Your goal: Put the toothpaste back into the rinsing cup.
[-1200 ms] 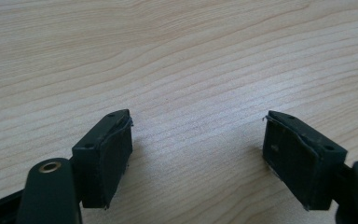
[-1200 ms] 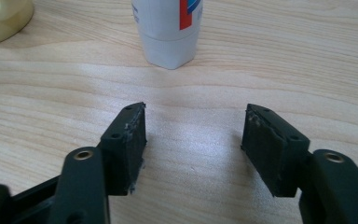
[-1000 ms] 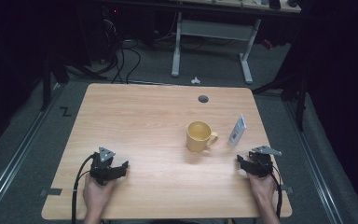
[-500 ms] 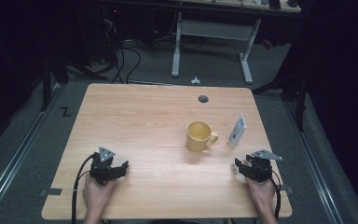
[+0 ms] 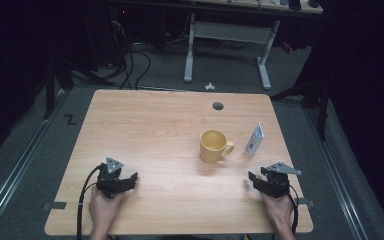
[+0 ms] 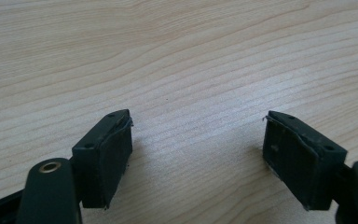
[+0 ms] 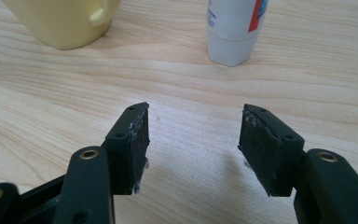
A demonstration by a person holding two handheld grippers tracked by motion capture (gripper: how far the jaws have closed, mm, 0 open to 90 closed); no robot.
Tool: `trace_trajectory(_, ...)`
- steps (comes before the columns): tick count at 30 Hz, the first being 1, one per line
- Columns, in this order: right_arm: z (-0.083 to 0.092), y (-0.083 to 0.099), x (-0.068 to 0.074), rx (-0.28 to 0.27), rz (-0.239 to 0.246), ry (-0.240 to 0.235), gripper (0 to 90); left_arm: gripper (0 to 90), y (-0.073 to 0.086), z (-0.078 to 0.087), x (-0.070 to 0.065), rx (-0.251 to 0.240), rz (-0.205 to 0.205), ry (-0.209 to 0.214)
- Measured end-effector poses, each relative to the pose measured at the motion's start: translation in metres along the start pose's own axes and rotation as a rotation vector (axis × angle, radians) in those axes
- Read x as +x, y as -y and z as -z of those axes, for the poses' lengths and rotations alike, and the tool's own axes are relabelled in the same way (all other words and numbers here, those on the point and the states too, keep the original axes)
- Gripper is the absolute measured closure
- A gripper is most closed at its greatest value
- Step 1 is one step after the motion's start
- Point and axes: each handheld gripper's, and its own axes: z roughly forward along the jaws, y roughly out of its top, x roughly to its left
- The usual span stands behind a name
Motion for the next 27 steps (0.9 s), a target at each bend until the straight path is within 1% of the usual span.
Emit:
trace_trajectory(8, 0.003, -0.007, 0.006, -0.019, 0.02, 0.003, 42.4, 24.2, 0.0, 0.0, 0.0, 0.0, 0.0, 0.0)
trace_trajectory(13, 0.004, -0.011, 0.008, -0.022, 0.017, 0.005, 42.4, 24.2, 0.0, 0.0, 0.0, 0.0, 0.0, 0.0)
trace_trajectory(15, 0.004, -0.014, 0.007, -0.025, 0.013, -0.002, 42.4, 24.2, 0.0, 0.0, 0.0, 0.0, 0.0, 0.0)
trace_trajectory(22, 0.007, -0.023, 0.005, -0.033, 0.009, -0.003, 42.5, 24.2, 0.0, 0.0, 0.0, 0.0, 0.0, 0.0)
trace_trajectory(24, 0.007, -0.026, 0.004, -0.042, 0.015, -0.001, 42.4, 24.2, 0.0, 0.0, 0.0, 0.0, 0.0, 0.0)
trace_trajectory(26, 0.008, -0.028, 0.003, -0.054, 0.005, -0.001, 41.9, 24.2, 0.0, 0.0, 0.0, 0.0, 0.0, 0.0)
trace_trajectory(27, 0.008, -0.029, 0.002, -0.055, 0.009, 0.001, 41.6, 24.2, 0.0, 0.0, 0.0, 0.0, 0.0, 0.0)
